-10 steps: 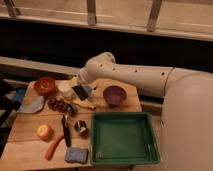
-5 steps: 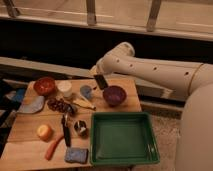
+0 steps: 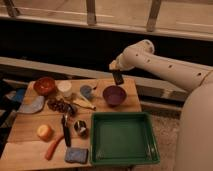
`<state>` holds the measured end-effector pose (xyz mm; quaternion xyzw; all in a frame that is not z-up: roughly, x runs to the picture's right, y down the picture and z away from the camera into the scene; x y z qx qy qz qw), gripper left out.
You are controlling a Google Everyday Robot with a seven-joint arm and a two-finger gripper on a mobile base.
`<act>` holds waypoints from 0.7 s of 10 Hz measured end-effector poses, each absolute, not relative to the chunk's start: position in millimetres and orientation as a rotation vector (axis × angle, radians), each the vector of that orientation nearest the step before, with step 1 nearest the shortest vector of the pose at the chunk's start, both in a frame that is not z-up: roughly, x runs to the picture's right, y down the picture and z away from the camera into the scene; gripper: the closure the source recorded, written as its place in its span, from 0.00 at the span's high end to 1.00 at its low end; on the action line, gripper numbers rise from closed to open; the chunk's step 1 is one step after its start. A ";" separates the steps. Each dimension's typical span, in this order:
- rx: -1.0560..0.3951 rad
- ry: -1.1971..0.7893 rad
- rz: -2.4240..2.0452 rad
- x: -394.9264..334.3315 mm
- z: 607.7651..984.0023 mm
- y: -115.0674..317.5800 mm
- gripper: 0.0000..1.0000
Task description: Place eraser in purple bowl
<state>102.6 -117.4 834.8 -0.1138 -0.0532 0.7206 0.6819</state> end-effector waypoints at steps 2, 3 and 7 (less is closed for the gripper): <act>-0.292 -0.111 1.668 100.8 858.2 -92.7 0.00; -0.315 -0.103 1.698 101.7 869.7 -73.6 0.00; -0.403 -0.118 1.762 77.2 883.8 -24.8 0.26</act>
